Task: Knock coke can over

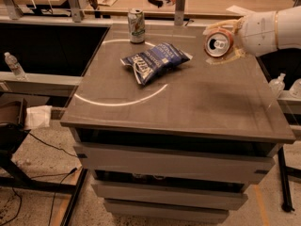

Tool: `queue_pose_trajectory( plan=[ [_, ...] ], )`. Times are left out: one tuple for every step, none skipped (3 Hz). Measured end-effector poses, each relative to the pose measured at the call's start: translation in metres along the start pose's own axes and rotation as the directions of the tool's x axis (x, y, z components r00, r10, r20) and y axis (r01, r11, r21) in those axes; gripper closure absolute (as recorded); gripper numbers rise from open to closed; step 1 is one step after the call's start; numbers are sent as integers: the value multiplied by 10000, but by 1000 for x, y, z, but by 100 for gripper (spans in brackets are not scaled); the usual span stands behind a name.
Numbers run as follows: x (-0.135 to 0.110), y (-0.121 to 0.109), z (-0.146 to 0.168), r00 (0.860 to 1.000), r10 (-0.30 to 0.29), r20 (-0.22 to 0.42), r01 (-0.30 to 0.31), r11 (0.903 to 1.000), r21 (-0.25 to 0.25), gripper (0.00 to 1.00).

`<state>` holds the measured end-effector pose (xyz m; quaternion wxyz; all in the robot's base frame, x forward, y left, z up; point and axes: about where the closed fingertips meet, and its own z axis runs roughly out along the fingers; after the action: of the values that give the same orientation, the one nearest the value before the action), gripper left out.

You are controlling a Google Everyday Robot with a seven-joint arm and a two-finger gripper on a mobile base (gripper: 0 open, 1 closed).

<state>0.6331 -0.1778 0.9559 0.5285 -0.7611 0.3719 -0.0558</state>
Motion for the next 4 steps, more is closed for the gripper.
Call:
queue_pose_trajectory(
  plan=[
    [13, 8, 3, 9881, -1334, -764, 1234, 9847, -1227, 100],
    [39, 28, 0, 9659, -2113, -1495, 1711, 9546, -2438, 100],
    [59, 42, -4, 9398, -2976, -1677, 2177, 9001, -3775, 100],
    [68, 48, -9, 9124, -3816, -1483, 2648, 8263, -4970, 100]
  ],
)
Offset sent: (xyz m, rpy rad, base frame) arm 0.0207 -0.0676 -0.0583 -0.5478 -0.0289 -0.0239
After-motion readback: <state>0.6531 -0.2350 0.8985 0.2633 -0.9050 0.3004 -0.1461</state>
